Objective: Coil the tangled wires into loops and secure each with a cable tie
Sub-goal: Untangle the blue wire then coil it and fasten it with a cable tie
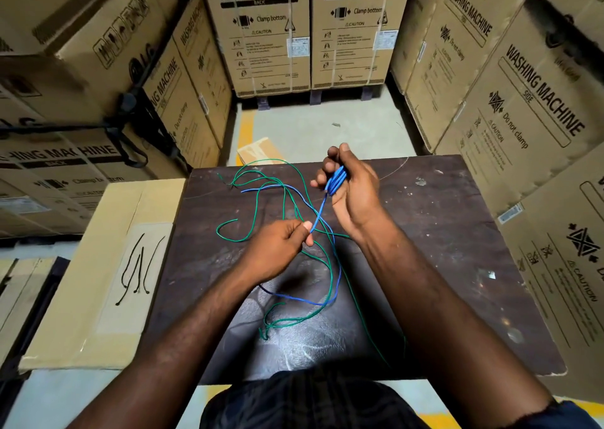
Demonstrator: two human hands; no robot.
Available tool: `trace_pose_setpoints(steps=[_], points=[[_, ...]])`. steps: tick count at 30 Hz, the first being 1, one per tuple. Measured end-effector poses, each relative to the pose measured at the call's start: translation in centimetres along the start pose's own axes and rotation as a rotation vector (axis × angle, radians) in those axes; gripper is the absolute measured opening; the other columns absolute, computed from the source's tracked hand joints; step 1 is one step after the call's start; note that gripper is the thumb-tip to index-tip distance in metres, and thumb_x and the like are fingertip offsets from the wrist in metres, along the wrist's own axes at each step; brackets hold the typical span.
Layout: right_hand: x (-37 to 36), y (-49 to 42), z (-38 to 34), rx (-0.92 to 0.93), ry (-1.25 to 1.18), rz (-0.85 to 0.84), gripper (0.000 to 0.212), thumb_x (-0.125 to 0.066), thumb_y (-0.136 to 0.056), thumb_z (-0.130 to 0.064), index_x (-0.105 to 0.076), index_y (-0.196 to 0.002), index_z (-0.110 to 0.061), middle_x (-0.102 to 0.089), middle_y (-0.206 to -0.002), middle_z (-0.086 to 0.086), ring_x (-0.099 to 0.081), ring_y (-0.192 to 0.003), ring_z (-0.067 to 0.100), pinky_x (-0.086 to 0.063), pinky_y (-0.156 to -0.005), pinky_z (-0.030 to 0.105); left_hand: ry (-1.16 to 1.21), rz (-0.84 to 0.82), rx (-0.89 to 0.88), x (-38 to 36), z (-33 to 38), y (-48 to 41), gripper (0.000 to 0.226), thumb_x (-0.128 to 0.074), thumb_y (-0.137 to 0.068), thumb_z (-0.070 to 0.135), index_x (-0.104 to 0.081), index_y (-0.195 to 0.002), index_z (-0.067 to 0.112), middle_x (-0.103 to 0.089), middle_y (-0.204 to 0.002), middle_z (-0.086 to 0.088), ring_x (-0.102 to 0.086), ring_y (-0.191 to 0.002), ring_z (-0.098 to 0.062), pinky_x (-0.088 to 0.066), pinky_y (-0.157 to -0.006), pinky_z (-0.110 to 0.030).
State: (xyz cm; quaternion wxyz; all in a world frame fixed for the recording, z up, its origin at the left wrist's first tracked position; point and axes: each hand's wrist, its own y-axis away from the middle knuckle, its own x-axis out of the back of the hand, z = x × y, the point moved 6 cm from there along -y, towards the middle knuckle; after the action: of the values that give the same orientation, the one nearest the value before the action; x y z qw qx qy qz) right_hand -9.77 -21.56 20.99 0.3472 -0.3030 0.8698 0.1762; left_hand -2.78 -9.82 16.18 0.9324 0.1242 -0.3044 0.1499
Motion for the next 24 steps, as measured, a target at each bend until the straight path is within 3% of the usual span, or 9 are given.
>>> trace_pose_setpoints(steps=[3,7,12,18,20,24], points=[[0.9,-0.8,1.1,0.047,0.143,0.072,0.026,-0.035,-0.102,-0.019,-0.053,-0.090,-0.006,-0.055,-0.055,-0.003,-0.061,-0.055,0.017,-0.050,-0.062,0.030,-0.022,0.007,0.008,0.0,0.5,0.7,0.039,-0.044,-0.100,0.033,-0.058,-0.064,0.024,-0.046,-0.053,0.005,-0.037,-0.040,-0.001,-0.027,-0.048,-0.022],[2.0,-1.6,2.2,0.087,0.450,0.122,0.027,-0.035,-0.103,-0.016,-0.054,-0.084,-0.009,-0.048,-0.045,-0.006,-0.062,-0.050,0.012,-0.048,-0.054,0.024,-0.009,-0.009,0.001,0.3,1.5,1.3,0.035,-0.044,-0.100,0.028,-0.060,-0.069,0.023,-0.045,-0.052,0.004,-0.039,-0.043,-0.001,-0.030,-0.051,-0.026],[2.9,-1.2,4.2,0.140,0.890,0.047,0.027,-0.043,-0.100,-0.029,-0.057,-0.078,-0.023,-0.053,-0.048,-0.005,-0.059,-0.056,0.020,-0.048,-0.064,0.037,-0.067,-0.086,0.019,0.7,2.9,1.3,0.035,-0.045,-0.099,0.024,-0.062,-0.069,0.031,-0.050,-0.056,0.006,-0.042,-0.047,0.000,-0.036,-0.057,-0.027],[4.3,-0.9,3.1,0.215,1.089,-0.007,0.035,-0.043,-0.094,-0.043,-0.057,-0.069,-0.024,-0.054,-0.054,-0.003,-0.057,-0.053,0.016,-0.047,-0.059,0.036,0.316,-0.140,0.116,2.0,4.1,1.6,0.032,-0.044,-0.099,0.016,-0.063,-0.075,0.020,-0.042,-0.050,0.007,-0.029,-0.034,0.001,-0.021,-0.035,-0.012],[4.1,-0.5,3.2,0.245,1.211,-0.079,0.038,-0.041,-0.096,-0.042,-0.058,-0.069,-0.023,-0.060,-0.059,0.000,-0.059,-0.056,0.013,-0.050,-0.063,0.039,0.361,-0.131,0.137,2.6,4.3,1.5,0.032,-0.043,-0.099,0.015,-0.062,-0.073,0.019,-0.040,-0.045,0.009,-0.025,-0.034,0.001,-0.018,-0.034,-0.013],[4.4,-0.1,4.6,0.158,1.292,-0.159,0.055,-0.030,-0.094,-0.059,-0.057,-0.072,-0.017,-0.063,-0.059,0.002,-0.061,-0.060,0.018,-0.049,-0.069,0.048,0.414,-0.147,0.172,3.5,4.5,1.4,0.034,-0.044,-0.099,0.019,-0.061,-0.069,0.018,-0.034,-0.046,0.009,-0.018,-0.038,-0.004,-0.011,-0.036,-0.017]])
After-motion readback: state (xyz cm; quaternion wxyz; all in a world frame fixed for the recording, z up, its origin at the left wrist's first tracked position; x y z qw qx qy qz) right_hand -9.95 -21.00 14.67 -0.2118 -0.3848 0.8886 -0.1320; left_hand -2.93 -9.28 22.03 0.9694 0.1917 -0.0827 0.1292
